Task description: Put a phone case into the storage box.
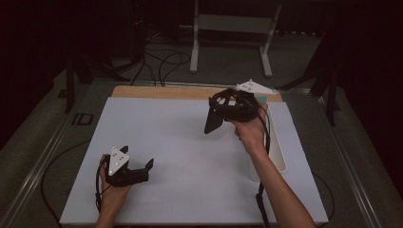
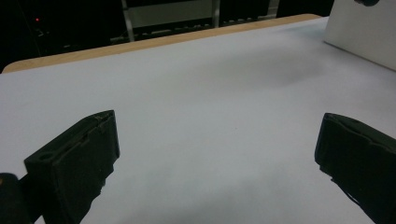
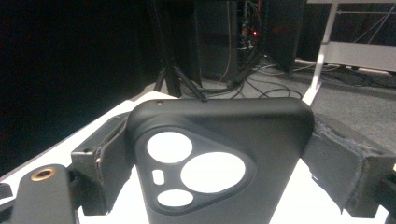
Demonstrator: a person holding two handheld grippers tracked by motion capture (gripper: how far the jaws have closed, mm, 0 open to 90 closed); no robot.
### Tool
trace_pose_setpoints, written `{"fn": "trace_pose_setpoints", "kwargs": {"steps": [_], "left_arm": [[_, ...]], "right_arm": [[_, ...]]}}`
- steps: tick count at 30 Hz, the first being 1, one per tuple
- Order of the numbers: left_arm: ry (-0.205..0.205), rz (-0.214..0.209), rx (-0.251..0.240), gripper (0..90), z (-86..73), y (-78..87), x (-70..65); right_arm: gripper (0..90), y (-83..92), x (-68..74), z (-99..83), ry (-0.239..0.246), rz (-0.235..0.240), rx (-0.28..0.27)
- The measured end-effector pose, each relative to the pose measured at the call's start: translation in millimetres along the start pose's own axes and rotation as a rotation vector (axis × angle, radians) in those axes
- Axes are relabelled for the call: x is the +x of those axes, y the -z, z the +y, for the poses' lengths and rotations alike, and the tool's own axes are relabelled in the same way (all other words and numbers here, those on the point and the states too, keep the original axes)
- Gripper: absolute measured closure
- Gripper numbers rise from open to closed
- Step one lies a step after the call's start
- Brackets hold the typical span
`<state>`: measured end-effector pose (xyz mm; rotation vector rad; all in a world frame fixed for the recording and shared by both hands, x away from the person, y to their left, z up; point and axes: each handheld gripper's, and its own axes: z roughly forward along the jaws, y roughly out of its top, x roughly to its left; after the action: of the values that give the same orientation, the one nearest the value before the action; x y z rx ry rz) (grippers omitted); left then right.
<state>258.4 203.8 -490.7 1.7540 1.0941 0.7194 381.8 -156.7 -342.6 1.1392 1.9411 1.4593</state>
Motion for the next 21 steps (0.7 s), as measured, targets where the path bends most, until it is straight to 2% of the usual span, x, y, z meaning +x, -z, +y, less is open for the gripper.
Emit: {"fn": "trace_pose_setpoints", "kwargs": {"steps": [21], "left_arm": [[0.011, 0.004, -0.004, 0.4, 0.1, 0.6, 0.7]], "right_arm": [[13.7, -0.4, -19.7, 5.6, -0.004, -0.066, -0.003]]}}
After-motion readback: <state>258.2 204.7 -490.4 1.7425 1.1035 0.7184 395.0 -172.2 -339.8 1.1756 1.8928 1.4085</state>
